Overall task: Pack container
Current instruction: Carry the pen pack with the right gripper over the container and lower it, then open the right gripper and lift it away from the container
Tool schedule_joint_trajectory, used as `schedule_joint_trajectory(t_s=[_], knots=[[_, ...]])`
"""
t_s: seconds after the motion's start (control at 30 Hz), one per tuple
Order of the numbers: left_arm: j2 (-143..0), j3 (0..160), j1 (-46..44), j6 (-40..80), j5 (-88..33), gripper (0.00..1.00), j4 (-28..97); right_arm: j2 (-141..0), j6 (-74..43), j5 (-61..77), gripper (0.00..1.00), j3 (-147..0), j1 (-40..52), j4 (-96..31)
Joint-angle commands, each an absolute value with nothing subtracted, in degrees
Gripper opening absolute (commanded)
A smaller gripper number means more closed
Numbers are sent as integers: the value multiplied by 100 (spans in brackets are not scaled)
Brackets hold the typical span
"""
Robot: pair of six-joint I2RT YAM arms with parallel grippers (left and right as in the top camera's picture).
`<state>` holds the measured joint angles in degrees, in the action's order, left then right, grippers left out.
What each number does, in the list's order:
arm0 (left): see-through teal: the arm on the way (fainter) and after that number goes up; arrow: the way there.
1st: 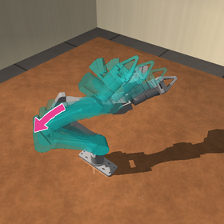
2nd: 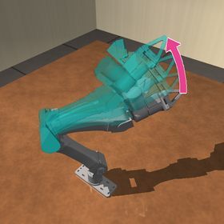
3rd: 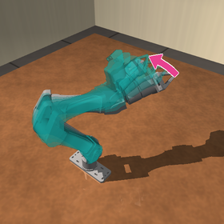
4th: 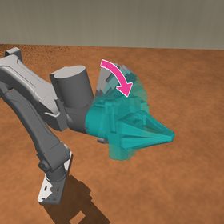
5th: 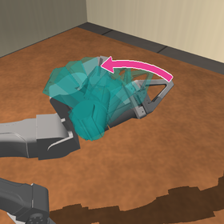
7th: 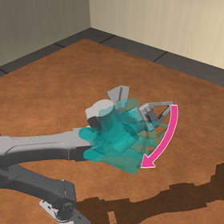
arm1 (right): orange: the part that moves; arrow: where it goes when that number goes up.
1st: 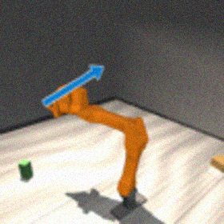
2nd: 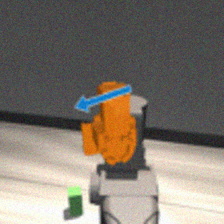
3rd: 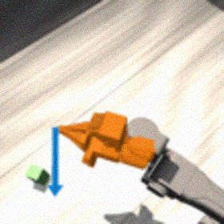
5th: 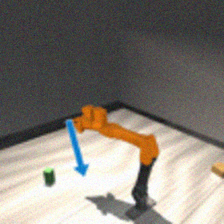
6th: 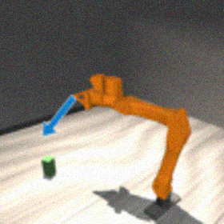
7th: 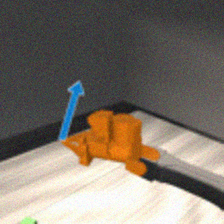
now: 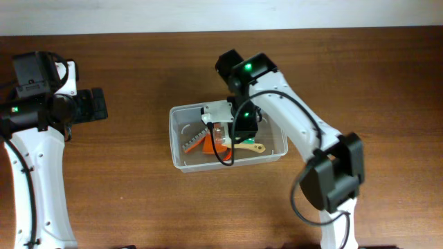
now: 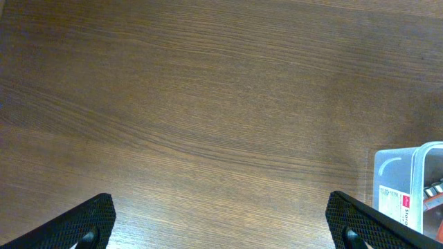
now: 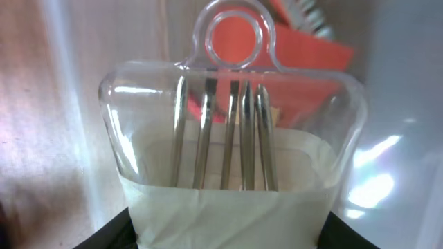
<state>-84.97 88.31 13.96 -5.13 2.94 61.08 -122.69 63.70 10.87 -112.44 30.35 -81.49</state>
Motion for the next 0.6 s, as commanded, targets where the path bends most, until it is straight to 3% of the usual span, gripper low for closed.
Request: schedule_joint_trajectory(t_s=[0.0,0.27,0.33,0.37,0.47,0.57], knots=[[-8377,8823,1404,-609,209,99,6106,-12728,6469,996,4,-11194,2958,-7996],[-8377,8823,1404,-611,211,99,6108,-13367,6442,1055,5,-11190,2917,-7859],[-8377,8823,1402,-609,209,99,6090,-13353,6414,1052,32,-11196,2917,-7872],[-8377,8823,1378,-611,211,99,6088,-13332,6300,1052,64,-11198,2917,-7887],[-8377,8823,1332,-613,213,99,6093,-13222,5913,1050,99,-11279,2910,-8040],[-8377,8823,1332,-746,211,99,6090,-13019,5898,1050,99,-11474,2910,-8252]])
